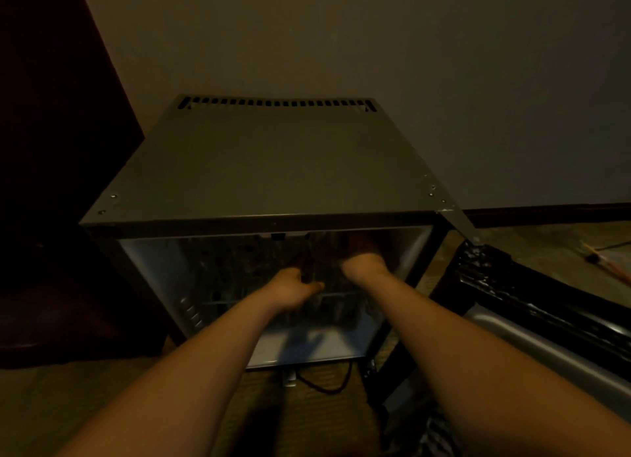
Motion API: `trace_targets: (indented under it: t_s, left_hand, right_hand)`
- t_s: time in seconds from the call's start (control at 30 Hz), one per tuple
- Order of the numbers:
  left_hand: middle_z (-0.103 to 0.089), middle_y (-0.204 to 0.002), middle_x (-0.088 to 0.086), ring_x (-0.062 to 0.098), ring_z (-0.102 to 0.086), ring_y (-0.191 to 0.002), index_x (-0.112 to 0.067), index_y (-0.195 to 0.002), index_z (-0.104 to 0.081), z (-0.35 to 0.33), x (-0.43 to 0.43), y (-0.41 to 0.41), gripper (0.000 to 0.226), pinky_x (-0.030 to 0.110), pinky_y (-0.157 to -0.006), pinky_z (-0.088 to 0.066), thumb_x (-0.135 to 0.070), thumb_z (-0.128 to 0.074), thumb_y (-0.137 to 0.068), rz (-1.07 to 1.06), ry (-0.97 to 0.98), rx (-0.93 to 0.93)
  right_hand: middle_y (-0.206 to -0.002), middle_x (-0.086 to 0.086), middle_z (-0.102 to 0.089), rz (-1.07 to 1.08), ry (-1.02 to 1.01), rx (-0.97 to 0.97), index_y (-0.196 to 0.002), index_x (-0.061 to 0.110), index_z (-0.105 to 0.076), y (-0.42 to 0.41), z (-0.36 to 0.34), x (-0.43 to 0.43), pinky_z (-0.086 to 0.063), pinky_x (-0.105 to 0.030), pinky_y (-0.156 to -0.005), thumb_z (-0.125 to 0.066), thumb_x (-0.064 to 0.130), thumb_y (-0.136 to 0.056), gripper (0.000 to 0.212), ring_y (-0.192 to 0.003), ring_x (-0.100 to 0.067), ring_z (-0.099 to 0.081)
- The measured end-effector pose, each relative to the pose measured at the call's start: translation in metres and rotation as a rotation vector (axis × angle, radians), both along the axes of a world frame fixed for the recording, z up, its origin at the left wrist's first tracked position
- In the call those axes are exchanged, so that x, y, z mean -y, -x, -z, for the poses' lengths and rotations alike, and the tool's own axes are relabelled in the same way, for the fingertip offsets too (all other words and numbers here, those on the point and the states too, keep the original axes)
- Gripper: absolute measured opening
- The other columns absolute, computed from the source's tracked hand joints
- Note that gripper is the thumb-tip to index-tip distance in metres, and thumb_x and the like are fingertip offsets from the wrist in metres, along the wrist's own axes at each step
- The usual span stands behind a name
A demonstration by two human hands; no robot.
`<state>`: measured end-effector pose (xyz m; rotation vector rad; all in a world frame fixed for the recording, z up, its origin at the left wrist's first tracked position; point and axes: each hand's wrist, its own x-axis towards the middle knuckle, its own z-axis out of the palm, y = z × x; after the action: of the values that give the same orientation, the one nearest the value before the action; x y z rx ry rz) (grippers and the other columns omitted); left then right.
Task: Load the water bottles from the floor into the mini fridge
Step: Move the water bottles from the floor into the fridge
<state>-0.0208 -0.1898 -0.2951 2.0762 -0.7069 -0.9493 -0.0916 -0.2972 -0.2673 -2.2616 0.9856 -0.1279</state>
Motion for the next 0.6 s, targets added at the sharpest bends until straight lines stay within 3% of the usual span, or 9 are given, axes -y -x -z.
trace_targets:
  t_s: [0.07,0.17,0.3,0.43,0.6]
  left_hand:
    - [-0.056,-0.128,0.019,0.026,-0.057,-0.111,-0.003,-0.128,-0.051,0.0,0.0,-0.002,0.039,0.022,-0.078,-0.048,-0.011,-0.054,-0.09,-0.011,0.01,0.035]
    - [-0.053,-0.133,0.015,0.026,-0.05,-0.123,-0.004,-0.131,-0.048,-0.001,-0.001,-0.002,0.042,0.024,-0.097,-0.04,-0.009,-0.055,-0.09,0.012,0.033,0.081]
    - [-0.058,-0.126,0.018,0.029,-0.054,-0.12,-0.003,-0.126,-0.053,-0.006,-0.008,0.001,0.039,0.031,-0.101,-0.041,-0.009,-0.057,-0.088,0.098,0.023,0.116]
    - [-0.061,-0.114,0.012,0.022,-0.056,-0.11,-0.003,-0.123,-0.054,-0.016,-0.017,0.007,0.036,0.029,-0.093,-0.044,-0.008,-0.056,-0.088,0.176,0.009,0.162]
    - [-0.062,-0.11,0.018,0.023,-0.058,-0.099,0.0,-0.119,-0.054,-0.026,-0.034,0.016,0.036,0.025,-0.082,-0.042,-0.015,-0.06,-0.087,0.209,-0.06,0.232]
  right_hand:
    - [-0.145,-0.011,-0.043,0.008,-0.014,0.002,-0.136,0.016,-0.045,-0.003,0.0,-0.001,-0.029,-0.028,-0.106,-0.061,0.039,-0.086,0.056,-0.132,-0.027,-0.041]
    - [-0.147,-0.011,-0.04,-0.019,-0.015,-0.048,-0.137,0.016,-0.043,-0.002,-0.002,-0.002,-0.028,-0.03,-0.108,-0.059,0.037,-0.088,0.056,-0.134,-0.028,-0.039]
    - [-0.145,-0.015,-0.042,-0.035,-0.044,-0.058,-0.137,0.009,-0.043,0.009,-0.003,-0.006,-0.031,-0.028,-0.104,-0.059,0.022,-0.089,0.052,-0.132,-0.029,-0.041]
    - [-0.134,-0.016,-0.054,-0.045,-0.089,0.012,-0.13,0.008,-0.052,0.023,-0.004,-0.014,-0.04,-0.028,-0.099,-0.066,0.023,-0.084,0.05,-0.123,-0.028,-0.051]
    - [-0.125,-0.012,-0.061,-0.063,-0.083,0.011,-0.122,0.009,-0.057,0.04,-0.013,-0.026,-0.044,-0.028,-0.094,-0.07,0.027,-0.081,0.047,-0.117,-0.026,-0.057]
